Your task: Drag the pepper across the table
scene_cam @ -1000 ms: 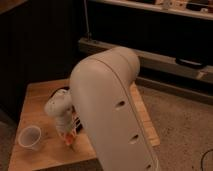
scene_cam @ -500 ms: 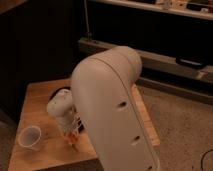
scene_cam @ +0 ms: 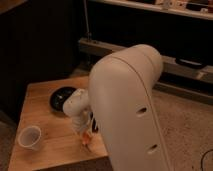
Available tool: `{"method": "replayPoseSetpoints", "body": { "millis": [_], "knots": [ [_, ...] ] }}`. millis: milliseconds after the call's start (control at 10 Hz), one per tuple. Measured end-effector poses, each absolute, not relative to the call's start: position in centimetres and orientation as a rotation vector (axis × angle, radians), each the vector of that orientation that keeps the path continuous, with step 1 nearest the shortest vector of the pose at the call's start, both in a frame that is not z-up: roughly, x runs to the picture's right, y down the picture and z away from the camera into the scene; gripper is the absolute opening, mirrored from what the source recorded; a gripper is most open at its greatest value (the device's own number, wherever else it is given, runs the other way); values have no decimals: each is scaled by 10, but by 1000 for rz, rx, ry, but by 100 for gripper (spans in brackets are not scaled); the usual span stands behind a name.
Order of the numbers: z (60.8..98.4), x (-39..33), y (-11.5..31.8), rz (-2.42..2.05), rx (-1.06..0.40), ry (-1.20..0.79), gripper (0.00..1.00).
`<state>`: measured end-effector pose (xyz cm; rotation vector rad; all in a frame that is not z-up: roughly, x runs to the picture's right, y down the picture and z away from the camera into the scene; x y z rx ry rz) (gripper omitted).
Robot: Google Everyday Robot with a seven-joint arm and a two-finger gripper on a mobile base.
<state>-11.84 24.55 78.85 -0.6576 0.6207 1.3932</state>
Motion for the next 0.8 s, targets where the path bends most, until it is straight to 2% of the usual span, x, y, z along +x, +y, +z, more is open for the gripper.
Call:
{"method": "replayPoseSetpoints", "body": {
  "millis": [800],
  "knots": [
    [801, -82, 230, 1472, -642, 628, 34]
  ]
}}
